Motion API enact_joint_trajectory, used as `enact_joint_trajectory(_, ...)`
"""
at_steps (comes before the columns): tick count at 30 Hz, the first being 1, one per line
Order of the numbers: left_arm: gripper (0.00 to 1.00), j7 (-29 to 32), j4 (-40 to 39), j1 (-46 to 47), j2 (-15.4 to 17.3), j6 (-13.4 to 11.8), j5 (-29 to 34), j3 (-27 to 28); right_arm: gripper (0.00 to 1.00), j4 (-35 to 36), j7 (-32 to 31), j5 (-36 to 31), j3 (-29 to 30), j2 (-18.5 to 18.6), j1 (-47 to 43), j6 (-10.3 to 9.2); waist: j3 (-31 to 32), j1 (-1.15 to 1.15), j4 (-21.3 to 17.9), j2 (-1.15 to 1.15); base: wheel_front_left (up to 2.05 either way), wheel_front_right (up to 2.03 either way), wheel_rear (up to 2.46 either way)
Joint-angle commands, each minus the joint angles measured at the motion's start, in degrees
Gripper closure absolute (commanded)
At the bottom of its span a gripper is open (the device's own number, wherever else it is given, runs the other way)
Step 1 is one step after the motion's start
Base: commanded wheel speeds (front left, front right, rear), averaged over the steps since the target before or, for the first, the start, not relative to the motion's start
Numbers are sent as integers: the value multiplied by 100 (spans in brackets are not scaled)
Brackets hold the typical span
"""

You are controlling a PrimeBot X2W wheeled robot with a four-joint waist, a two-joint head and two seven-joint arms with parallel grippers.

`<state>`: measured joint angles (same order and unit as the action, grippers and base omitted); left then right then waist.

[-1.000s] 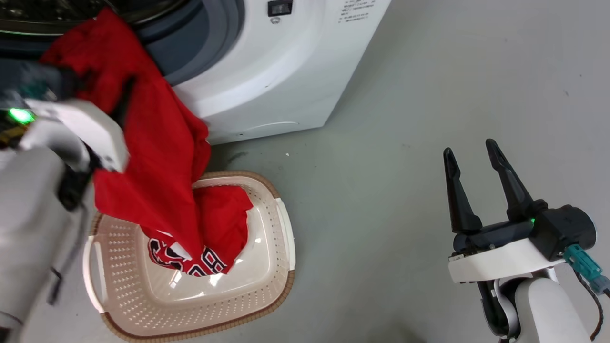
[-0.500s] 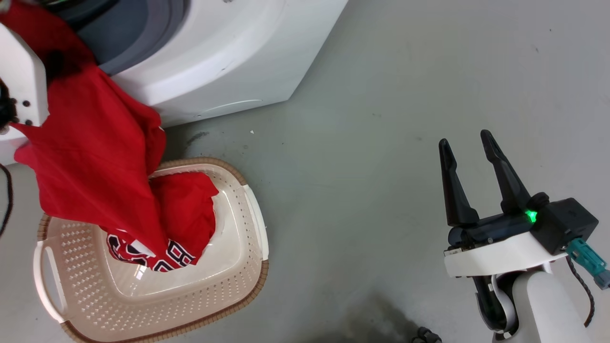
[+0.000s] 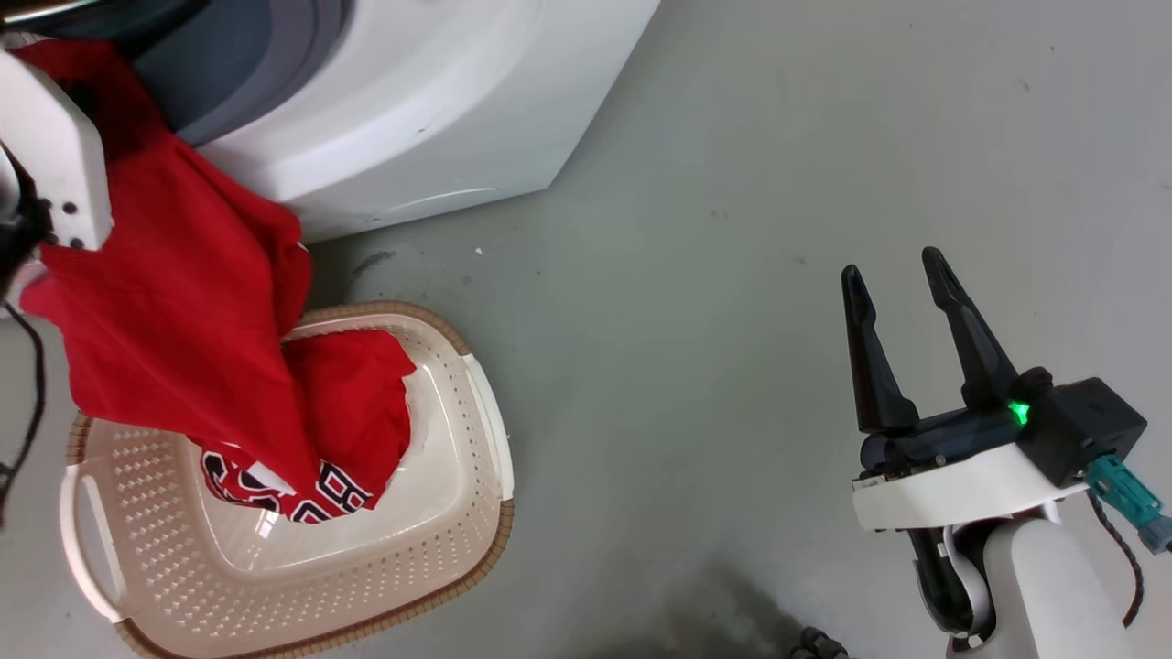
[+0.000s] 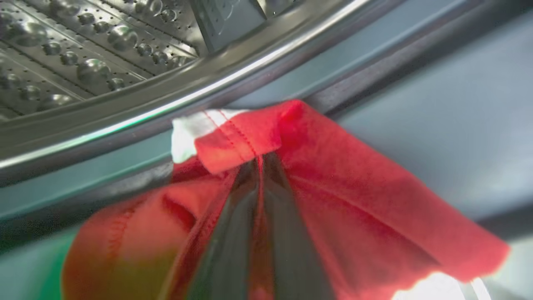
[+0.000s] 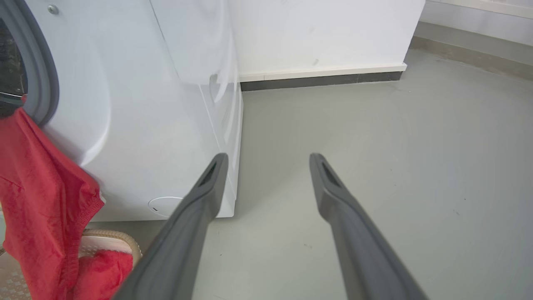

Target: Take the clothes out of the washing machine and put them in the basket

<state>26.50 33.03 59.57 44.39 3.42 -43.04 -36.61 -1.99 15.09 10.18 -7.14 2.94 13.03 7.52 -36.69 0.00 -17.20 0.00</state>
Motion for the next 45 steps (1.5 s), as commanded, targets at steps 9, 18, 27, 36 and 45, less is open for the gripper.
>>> enact_joint_trajectory(9, 100, -1132, -501, -700, -199, -385, 56, 131, 0, -101, 11, -280, 45, -11, -107, -6, 621, 0, 295, 0, 0, 0, 0)
enact_joint_trajectory(18, 100, -1797, -1605, -1495, -263, -864, 54, 196, 0, -195, 11, -452, 136, -10, -264, -6, 1068, 0, 582, 0, 0, 0, 0)
enact_joint_trajectory(27, 100, -1612, -3621, -2696, 228, -1480, 131, 12, 0, -188, 11, -378, 361, -10, -360, -6, 1340, 0, 855, 0, 0, 0, 0)
enact_joint_trajectory(36, 100, -863, -4463, -3562, 557, -1612, -150, -446, 0, -187, 11, -378, 329, -11, -234, -6, 1259, 0, 917, 0, 0, 0, 0)
enact_joint_trajectory(45, 100, -337, -2976, -3436, 260, -956, -251, -1046, 0, -116, 11, -323, 241, -11, -57, -6, 694, 0, 588, 0, 0, 0, 0)
